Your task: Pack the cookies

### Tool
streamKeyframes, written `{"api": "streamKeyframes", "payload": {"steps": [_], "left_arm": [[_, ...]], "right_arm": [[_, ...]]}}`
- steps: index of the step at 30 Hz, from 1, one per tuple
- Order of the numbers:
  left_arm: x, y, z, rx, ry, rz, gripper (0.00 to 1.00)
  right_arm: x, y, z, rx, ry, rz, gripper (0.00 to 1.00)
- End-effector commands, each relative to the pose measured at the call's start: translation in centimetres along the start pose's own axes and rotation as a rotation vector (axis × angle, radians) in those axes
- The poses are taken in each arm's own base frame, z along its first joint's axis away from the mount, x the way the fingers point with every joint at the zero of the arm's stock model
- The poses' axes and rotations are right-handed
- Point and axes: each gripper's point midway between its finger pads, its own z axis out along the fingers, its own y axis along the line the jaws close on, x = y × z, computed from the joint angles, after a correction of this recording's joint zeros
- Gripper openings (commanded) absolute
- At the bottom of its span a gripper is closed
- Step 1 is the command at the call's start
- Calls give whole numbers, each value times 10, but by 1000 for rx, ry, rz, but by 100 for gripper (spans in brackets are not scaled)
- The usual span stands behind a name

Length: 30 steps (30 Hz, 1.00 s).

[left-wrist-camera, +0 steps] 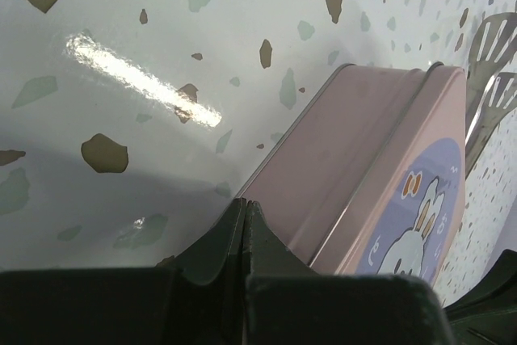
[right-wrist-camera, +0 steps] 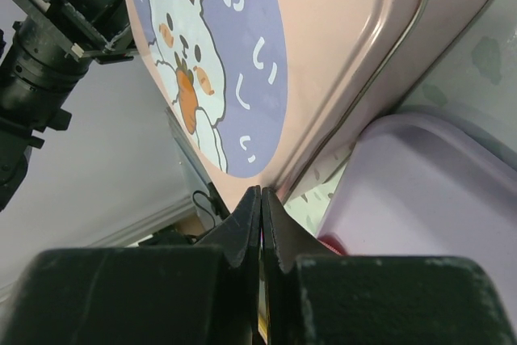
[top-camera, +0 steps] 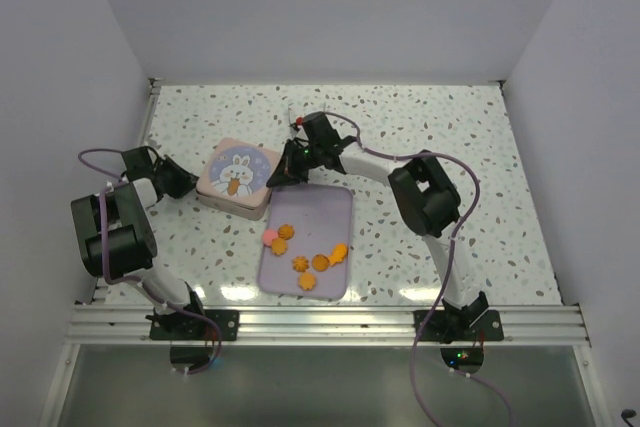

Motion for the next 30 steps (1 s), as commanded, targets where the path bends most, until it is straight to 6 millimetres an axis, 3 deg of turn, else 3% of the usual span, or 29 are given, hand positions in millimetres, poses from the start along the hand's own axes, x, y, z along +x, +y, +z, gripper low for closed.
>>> {"api": "streamKeyframes", "payload": {"steps": [1, 10, 17, 21, 23, 27, 28, 30], "left_arm": [[5, -1, 2, 36, 18, 13, 0], [3, 1, 1, 36, 22, 12, 0], [2, 4, -3, 34, 23, 23, 0], [3, 7, -3, 33, 29, 18, 0], [3, 8, -3, 38, 31, 18, 0], [3, 8, -4, 44, 34, 16, 0], [3, 8, -4, 43, 35, 15, 0], [4, 7, -4, 50, 40, 11, 0]], "right_arm": [[-5, 13, -4, -16, -46, -18, 0], [-6, 22, -11, -25, -58, -26, 0], [-58, 33, -49, -104, -182, 13, 0], [-87, 46, -64, -173, -232, 35, 0], [-99, 44, -68, -189, -251, 55, 0], [-120, 45, -67, -207, -289, 77, 0], [-124, 35, -59, -196, -286, 92, 0], [-133, 35, -54, -194, -302, 95, 0]]}}
